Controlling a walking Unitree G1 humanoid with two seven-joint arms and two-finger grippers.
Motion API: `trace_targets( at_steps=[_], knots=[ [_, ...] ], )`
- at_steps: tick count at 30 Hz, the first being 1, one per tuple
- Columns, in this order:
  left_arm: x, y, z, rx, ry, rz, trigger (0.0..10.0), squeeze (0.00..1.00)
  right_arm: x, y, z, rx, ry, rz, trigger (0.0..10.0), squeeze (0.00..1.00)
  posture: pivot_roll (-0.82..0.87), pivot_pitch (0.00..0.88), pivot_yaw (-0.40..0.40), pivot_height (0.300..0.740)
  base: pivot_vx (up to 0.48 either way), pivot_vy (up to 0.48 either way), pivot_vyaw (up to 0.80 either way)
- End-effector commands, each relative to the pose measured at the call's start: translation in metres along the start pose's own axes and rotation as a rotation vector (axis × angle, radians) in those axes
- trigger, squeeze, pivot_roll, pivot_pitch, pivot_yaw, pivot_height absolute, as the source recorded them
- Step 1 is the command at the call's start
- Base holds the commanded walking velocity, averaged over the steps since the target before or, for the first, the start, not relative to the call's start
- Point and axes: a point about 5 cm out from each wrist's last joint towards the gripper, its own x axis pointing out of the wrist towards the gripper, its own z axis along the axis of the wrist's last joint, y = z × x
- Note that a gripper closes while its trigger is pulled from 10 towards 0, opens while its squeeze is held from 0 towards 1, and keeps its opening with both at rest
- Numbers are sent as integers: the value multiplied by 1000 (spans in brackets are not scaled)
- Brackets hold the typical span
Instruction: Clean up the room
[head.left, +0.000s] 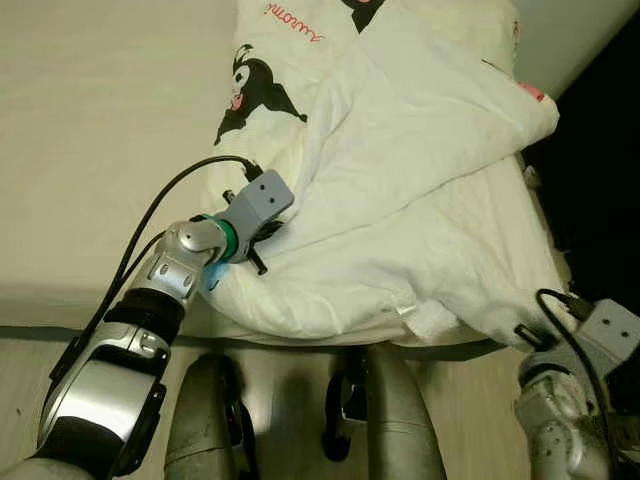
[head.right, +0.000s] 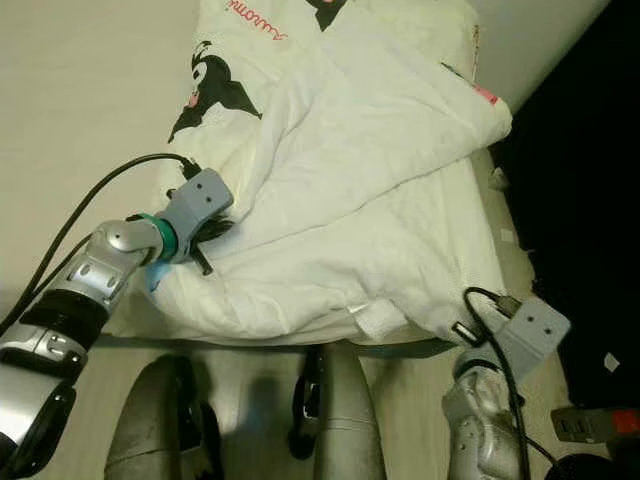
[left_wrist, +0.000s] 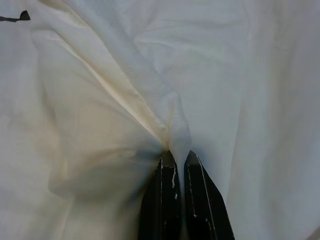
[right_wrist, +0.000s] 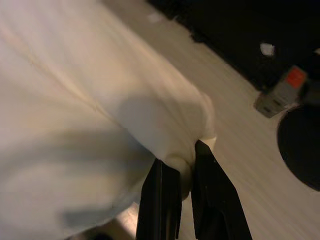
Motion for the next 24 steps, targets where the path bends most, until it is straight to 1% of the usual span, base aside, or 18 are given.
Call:
trace_targets(
  at_steps=[1,2,4,5,10,16,17,18,19,21,22,23,24],
  knots=[
    [4,-8,-7,-8,29,-30,0,0,7,-31,-10,28,78,-174,0,0,-101,266,-85,610,0,0,0],
    [4,-8,-7,-8,29,-30,0,0,7,-31,-10,28,78,-174,0,0,-101,266,-85,610,0,0,0],
    [4,-8,-7,-7,32,-27,0,0,9,-38,-9,39,81,-224,0,0,-104,269,-88,610,0,0,0],
    [4,-8,-7,-7,32,-27,0,0,9,-38,-9,39,81,-224,0,0,-104,269,-88,610,0,0,0],
    [5,-8,-9,-8,42,-23,0,0,14,-44,4,60,47,-302,0,0,-112,276,-96,610,0,0,0],
    [5,-8,-10,-8,47,-20,0,0,17,-50,4,67,58,-342,0,0,-109,279,-101,610,0,0,0],
    [5,-8,-10,-8,47,-19,0,0,17,-48,3,58,67,-320,824,0,-109,278,-100,610,0,0,0],
    [5,-8,-10,-8,47,-18,0,0,16,-44,-2,55,102,-279,10000,0,-109,278,-99,610,0,0,0],
    [5,-8,-10,-8,47,-18,0,0,16,-44,-2,55,102,-279,10000,0,-109,278,-99,610,0,0,0],
    [5,-8,-10,-7,46,-19,0,0,11,-37,-12,51,148,-223,10000,0,-109,278,-99,610,0,0,0],
    [5,-8,-10,-7,46,-19,0,0,11,-37,-12,51,148,-223,10000,0,-109,278,-99,610,0,0,0],
    [6,-8,-8,-6,41,-19,0,0,2,-29,-24,61,209,-186,10000,0,-109,271,-97,610,0,0,0],
    [6,-8,-7,-6,39,-19,0,0,-1,-27,-28,65,235,-176,10000,0,-109,271,-97,610,0,0,0]
  ],
)
